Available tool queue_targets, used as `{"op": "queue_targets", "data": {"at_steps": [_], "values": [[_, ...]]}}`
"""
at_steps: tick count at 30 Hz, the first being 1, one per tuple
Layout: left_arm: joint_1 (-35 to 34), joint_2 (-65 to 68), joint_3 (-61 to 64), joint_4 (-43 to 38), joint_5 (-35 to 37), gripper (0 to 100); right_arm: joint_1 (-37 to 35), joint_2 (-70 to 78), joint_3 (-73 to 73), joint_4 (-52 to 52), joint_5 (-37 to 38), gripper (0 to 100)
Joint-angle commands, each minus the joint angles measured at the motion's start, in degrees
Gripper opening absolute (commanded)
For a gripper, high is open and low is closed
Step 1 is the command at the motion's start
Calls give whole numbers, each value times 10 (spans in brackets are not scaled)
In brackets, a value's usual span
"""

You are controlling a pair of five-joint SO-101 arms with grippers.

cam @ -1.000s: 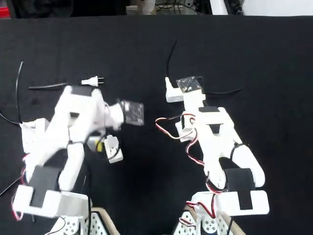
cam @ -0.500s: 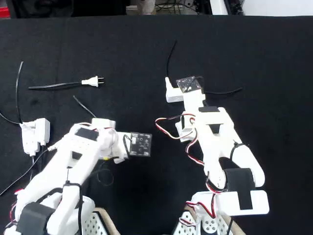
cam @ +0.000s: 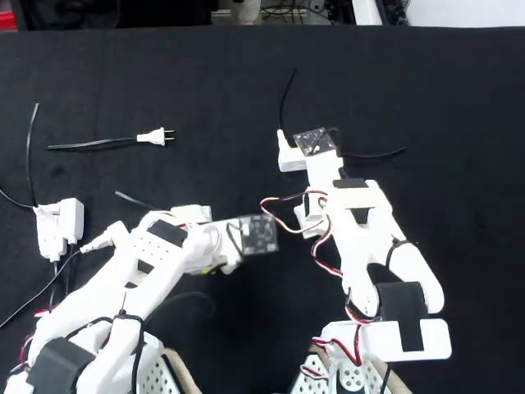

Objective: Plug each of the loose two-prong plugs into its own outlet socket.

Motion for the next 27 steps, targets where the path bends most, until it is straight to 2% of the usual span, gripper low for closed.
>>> {"op": "queue_targets", "data": {"at_steps": [1,4,13,16,18,21,25,27], "values": [[6,-10,-32,-1,83,236,-6,3,-15,-9,4,39],[-3,-10,-27,9,142,230,-6,3,-15,-9,4,39],[-106,-15,-62,136,262,230,-6,3,-15,-9,4,39],[-127,-15,-71,144,311,230,-6,3,-15,-9,4,39],[-127,-15,-80,148,316,235,-6,3,-15,-9,4,39],[-117,-15,-97,142,277,236,-6,3,-14,-8,4,39],[-116,-10,-115,65,105,236,-6,3,-14,-8,4,39],[-104,-12,-117,62,22,237,-6,3,-14,-8,4,39]]}}
